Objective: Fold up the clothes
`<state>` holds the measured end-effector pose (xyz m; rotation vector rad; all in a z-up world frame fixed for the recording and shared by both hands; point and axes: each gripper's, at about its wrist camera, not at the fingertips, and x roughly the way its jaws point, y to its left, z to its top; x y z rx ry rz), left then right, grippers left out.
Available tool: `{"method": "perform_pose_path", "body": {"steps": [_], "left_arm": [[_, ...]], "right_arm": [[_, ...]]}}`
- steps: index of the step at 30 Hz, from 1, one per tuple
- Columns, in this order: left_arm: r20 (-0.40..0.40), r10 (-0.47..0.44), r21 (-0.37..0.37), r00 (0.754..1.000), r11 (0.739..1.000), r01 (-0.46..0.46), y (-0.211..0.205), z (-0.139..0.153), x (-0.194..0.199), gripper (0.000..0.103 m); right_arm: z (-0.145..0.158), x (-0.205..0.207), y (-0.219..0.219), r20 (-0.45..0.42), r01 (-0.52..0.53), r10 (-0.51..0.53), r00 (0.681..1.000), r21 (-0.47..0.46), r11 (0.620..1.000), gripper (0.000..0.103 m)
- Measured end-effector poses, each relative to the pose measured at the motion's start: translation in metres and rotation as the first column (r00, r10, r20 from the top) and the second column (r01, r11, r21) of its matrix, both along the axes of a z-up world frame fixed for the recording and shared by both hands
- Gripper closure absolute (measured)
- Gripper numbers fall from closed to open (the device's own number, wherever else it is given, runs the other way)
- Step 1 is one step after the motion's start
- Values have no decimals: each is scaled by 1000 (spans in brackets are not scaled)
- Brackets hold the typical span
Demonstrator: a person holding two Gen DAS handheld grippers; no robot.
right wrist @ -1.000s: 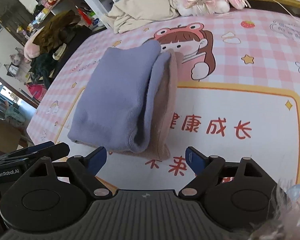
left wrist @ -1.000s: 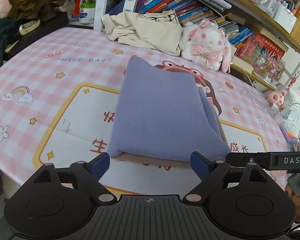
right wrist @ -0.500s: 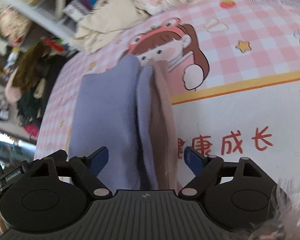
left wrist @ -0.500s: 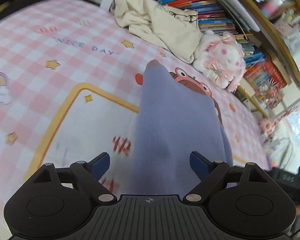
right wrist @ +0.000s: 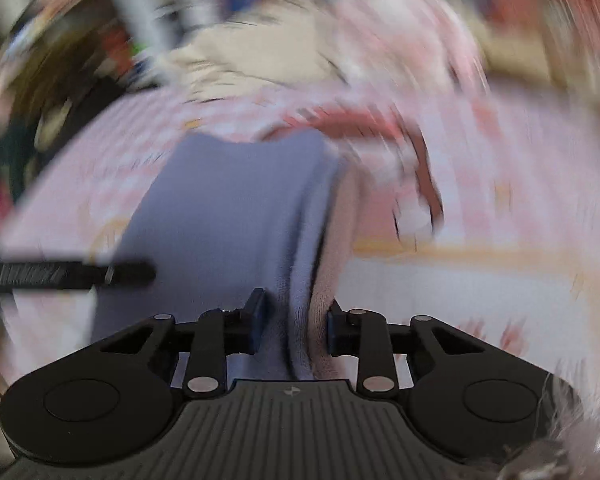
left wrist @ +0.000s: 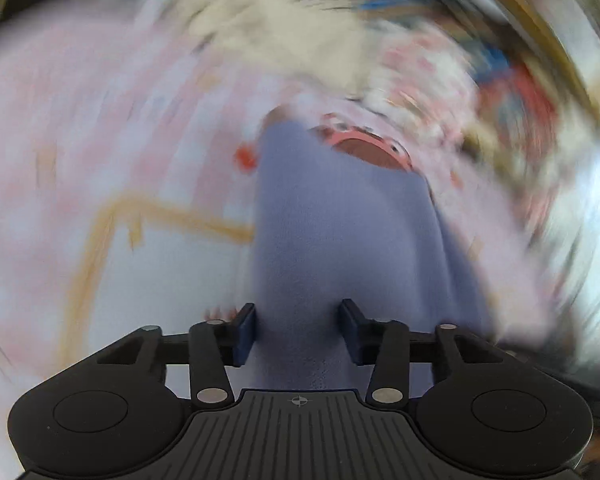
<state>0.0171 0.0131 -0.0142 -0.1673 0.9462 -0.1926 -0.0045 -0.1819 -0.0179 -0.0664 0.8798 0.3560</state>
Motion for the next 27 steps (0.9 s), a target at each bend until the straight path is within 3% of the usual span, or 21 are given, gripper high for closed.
{"method": "perform_pose_path", "body": {"steps": [1, 2, 5, 8, 13, 14, 16, 18, 21, 23, 27], "left_arm": [[2, -21, 33, 1000, 999, 21, -3, 1, 0, 61], [-5, -25, 14, 1000, 1000, 25, 1, -1, 2, 59], [-70, 16, -154, 997, 988, -27, 28, -8, 9, 52], [-150, 61, -342, 987, 933, -110, 52, -21, 16, 43], [-234, 73, -445, 970, 879, -174, 59, -47, 33, 43], [-238, 71, -461, 969, 870, -177, 58, -49, 35, 44], [-219, 75, -438, 973, 883, -167, 52, -47, 35, 48], [-191, 70, -383, 979, 913, -140, 44, -39, 33, 57], [-111, 30, -241, 993, 969, -56, 26, -20, 26, 61], [-93, 13, -209, 996, 977, -32, 22, -17, 23, 60], [-162, 29, -302, 986, 950, -77, 40, -29, 29, 52]], "right_arm": [[-2, -1, 2, -4, -12, 12, 1000, -20, 1000, 76], [-5, 0, 2, -19, -10, 10, 1000, -20, 1000, 73], [-11, 22, -29, -170, 124, -99, 980, 147, 981, 55], [-16, 38, -56, -285, 237, -156, 946, 273, 933, 47], [-35, 57, -70, -416, 332, -164, 894, 371, 867, 45], [-37, 58, -68, -417, 334, -163, 894, 378, 863, 53], [-39, 60, -62, -413, 333, -161, 896, 387, 860, 64], [-30, 54, -49, -329, 267, -150, 932, 346, 900, 73], [-12, 41, -32, -191, 150, -102, 976, 256, 955, 77], [-14, 39, -32, -190, 141, -94, 977, 247, 959, 77], [-26, 46, -50, -292, 219, -125, 948, 313, 924, 63]]}}
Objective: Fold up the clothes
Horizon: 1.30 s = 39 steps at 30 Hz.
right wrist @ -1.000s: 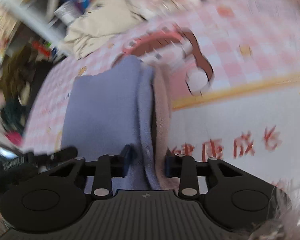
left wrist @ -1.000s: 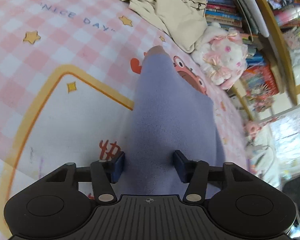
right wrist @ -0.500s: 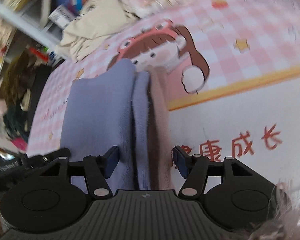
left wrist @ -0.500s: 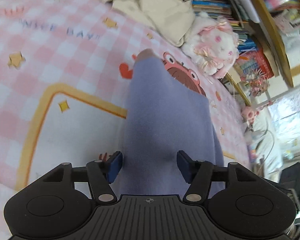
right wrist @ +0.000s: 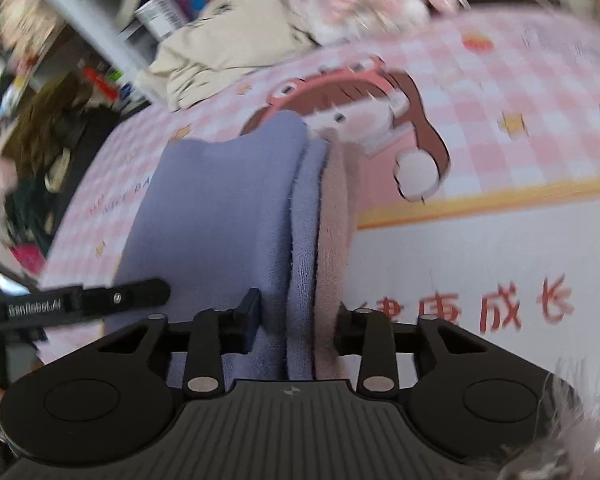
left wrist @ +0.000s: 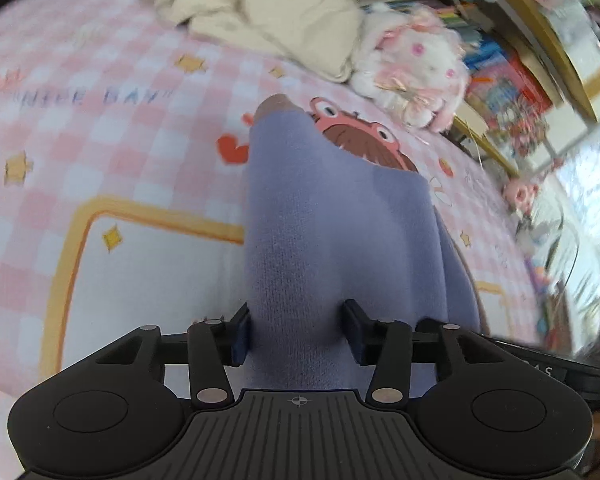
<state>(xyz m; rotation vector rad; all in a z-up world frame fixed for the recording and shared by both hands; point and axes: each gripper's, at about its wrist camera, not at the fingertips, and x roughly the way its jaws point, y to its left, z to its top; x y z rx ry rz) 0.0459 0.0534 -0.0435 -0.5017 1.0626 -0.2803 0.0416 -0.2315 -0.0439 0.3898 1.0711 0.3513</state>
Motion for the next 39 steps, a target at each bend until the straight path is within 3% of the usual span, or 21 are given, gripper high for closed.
{"method": "perform_pose_path", "body": {"steps": [4, 7, 10, 13, 17, 21, 31, 39], "left_arm": [[-33, 5, -81, 999, 997, -8, 10, -11, 2, 49], [-50, 23, -126, 998, 992, -29, 12, -18, 2, 51], [-35, 19, -104, 999, 994, -23, 8, -16, 1, 56], [-3, 19, -61, 1000, 998, -20, 0, -7, -1, 63], [116, -33, 21, 993, 999, 31, -13, 22, -12, 65], [203, -51, 14, 978, 999, 49, -11, 48, -19, 64], [253, -47, -1, 966, 999, 48, -5, 62, -36, 64], [254, -32, -33, 967, 999, 41, 10, 61, -20, 64]], "right_arm": [[-10, 3, -12, -63, 29, -25, 998, 70, 997, 57], [-12, 4, -13, -76, 34, -26, 997, 106, 994, 64], [-11, 5, -10, -66, 18, -10, 998, 113, 993, 72], [-1, 1, -2, 3, -14, 13, 1000, 60, 998, 77], [28, -15, 12, 152, -77, 86, 985, -60, 995, 78], [51, -27, 5, 240, -76, 86, 967, -48, 996, 78], [73, -38, 9, 267, -92, 104, 958, -57, 994, 78], [82, -21, 26, 275, -113, 134, 952, -91, 989, 77]]}}
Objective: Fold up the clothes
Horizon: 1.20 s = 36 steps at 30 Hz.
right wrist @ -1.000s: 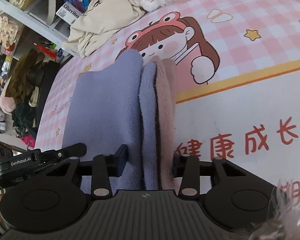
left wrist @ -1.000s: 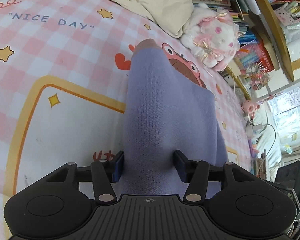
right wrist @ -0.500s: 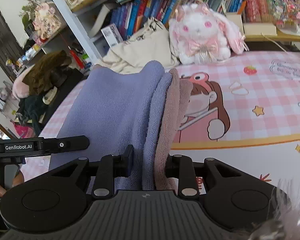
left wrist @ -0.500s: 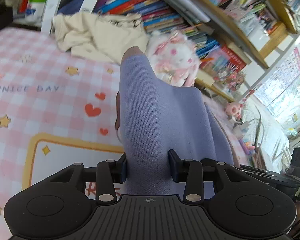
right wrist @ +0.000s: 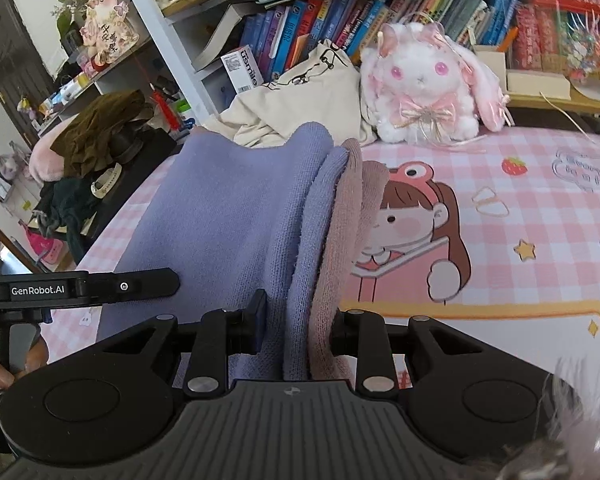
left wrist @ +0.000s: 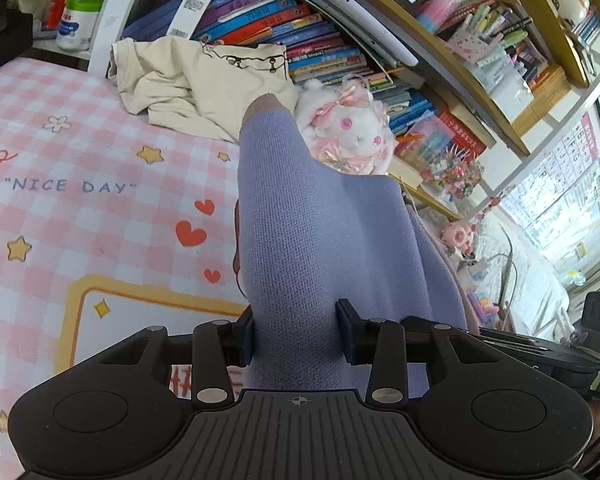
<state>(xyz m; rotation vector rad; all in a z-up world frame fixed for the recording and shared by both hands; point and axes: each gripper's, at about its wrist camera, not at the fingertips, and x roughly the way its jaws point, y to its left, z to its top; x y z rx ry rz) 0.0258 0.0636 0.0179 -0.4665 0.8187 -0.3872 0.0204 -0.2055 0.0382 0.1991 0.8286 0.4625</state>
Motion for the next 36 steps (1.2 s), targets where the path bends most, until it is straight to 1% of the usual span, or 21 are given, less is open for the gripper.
{"method": "perform_pose_path", "body": {"steps": [9, 16, 23, 28, 36], "left_arm": [[-21, -33, -24, 999, 999, 33, 20, -5, 34, 64], [-48, -50, -55, 998, 997, 48, 36, -19, 68, 64], [-84, -54, -96, 995, 994, 46, 47, -35, 101, 64], [-87, -66, -100, 994, 993, 58, 44, -39, 120, 64], [-96, -87, -96, 992, 992, 78, 43, -44, 146, 64]], "right_arm": [[2, 27, 18, -19, 28, -29, 999, -9, 1000, 77], [-3, 59, 34, -43, 55, -57, 997, -25, 998, 77], [-11, 88, 47, -44, 81, -83, 996, -51, 995, 77], [-16, 106, 48, -50, 114, -117, 992, -65, 991, 77], [-22, 131, 49, -62, 127, -131, 989, -74, 989, 77]]}}
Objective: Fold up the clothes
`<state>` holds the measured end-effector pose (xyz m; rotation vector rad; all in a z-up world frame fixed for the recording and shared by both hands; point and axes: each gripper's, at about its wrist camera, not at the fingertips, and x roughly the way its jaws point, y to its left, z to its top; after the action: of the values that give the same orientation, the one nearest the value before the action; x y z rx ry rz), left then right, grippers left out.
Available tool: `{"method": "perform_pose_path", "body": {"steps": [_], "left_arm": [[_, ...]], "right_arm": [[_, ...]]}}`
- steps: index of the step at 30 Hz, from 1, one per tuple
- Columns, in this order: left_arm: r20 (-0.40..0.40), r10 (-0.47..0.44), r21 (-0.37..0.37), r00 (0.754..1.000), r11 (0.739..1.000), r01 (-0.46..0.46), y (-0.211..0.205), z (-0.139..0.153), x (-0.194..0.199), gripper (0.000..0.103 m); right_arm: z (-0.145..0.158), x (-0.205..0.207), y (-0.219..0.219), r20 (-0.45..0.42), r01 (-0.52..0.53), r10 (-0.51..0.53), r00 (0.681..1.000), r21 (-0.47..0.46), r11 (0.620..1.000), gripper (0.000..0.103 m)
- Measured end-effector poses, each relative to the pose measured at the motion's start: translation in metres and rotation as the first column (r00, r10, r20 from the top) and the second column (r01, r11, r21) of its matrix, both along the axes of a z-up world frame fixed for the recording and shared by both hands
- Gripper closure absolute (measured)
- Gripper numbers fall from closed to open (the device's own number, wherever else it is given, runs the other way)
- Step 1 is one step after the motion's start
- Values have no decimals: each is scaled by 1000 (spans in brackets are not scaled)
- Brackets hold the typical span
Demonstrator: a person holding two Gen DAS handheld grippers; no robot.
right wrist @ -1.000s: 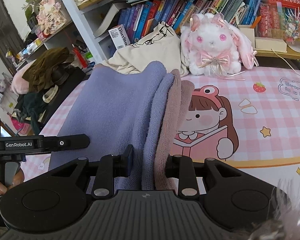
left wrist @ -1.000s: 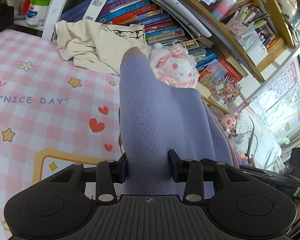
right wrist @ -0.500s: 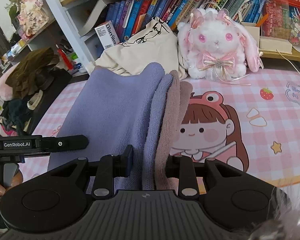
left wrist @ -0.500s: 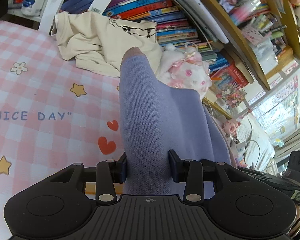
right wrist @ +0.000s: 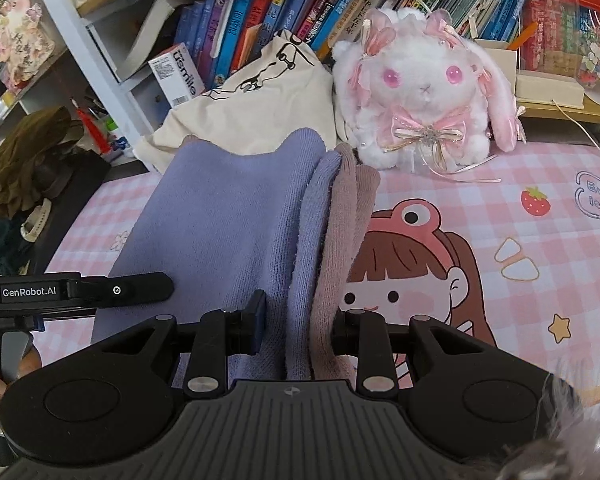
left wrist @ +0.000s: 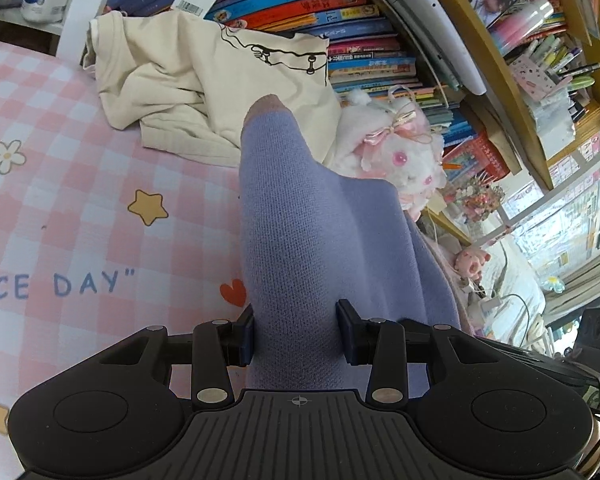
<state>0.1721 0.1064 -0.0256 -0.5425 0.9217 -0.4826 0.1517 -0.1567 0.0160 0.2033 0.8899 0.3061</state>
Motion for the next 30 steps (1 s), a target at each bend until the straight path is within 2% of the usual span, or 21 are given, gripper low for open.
{"method": "perform_pose_path", "body": {"steps": [19, 22, 23, 26, 29, 30], "left_arm": [[-47, 45, 9, 998, 999, -45, 18, -23, 31, 64], [-85, 66, 32, 994, 997, -64, 19, -35, 37, 61], [-98, 75, 52, 992, 996, -70, 19, -39, 37, 56], [-55, 71, 73, 996, 995, -67, 21, -32, 25, 57], [0, 59, 76, 998, 995, -58, 31, -25, 4, 61], [-10, 61, 59, 998, 996, -60, 35, -27, -2, 61]], "right_arm": [[-23, 43, 16, -33, -25, 25, 999, -1, 1000, 76], [-37, 49, 17, -52, -22, 21, 998, -1, 1000, 73], [-42, 50, 17, -67, -13, 13, 998, 2, 1000, 70], [-47, 41, 10, -67, 13, -13, 998, 6, 1000, 60], [-42, 20, -5, -74, 25, -22, 997, 46, 999, 58], [-42, 14, -11, -89, 39, -33, 996, 69, 997, 58]]}}
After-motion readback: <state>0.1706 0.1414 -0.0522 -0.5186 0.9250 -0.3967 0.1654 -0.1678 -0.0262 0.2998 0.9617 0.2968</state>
